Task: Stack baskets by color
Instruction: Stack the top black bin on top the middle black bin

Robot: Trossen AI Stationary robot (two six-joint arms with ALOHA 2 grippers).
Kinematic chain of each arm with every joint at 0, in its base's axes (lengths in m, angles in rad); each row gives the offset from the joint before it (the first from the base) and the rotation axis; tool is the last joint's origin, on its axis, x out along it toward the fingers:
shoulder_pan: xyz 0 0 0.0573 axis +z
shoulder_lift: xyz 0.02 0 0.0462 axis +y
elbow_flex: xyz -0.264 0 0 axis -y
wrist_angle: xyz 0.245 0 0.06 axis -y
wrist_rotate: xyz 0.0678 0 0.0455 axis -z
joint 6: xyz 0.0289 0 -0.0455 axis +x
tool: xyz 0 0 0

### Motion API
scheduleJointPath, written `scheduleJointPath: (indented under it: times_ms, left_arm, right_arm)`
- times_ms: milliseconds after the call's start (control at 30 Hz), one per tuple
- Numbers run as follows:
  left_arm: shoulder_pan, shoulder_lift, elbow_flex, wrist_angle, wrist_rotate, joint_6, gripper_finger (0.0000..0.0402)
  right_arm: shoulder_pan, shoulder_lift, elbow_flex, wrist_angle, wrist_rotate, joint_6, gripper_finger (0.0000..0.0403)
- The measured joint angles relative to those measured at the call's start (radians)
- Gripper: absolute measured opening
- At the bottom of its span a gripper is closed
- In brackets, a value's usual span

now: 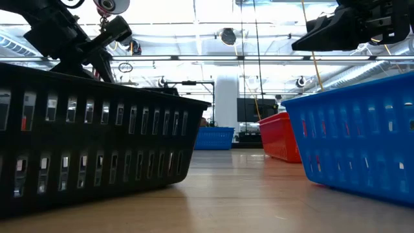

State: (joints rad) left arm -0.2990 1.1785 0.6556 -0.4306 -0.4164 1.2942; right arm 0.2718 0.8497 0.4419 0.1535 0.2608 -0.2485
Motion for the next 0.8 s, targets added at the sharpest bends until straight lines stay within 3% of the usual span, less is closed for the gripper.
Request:
scheduleJointPath:
  times_ms: [233, 567, 800]
  left_arm:
    - [0.022, 0.0, 0.0, -0.007, 0.0, -0.107, 0.0037]
    - [0.023, 0.0, 0.0, -0.007, -0.004, -0.079, 0.0143]
    - [0.001, -0.009, 0.002, -0.006, -0.035, -0.078, 0.0154]
  right_arm:
    - [0.0, 0.0, 0.0, 0.0, 0.0, 0.0, 0.0057]
    - [0.0, 0.0, 0.0, 0.0, 0.0, 0.0, 0.0057]
    - [0.0, 0.0, 0.0, 0.0, 0.0, 0.0, 0.0057]
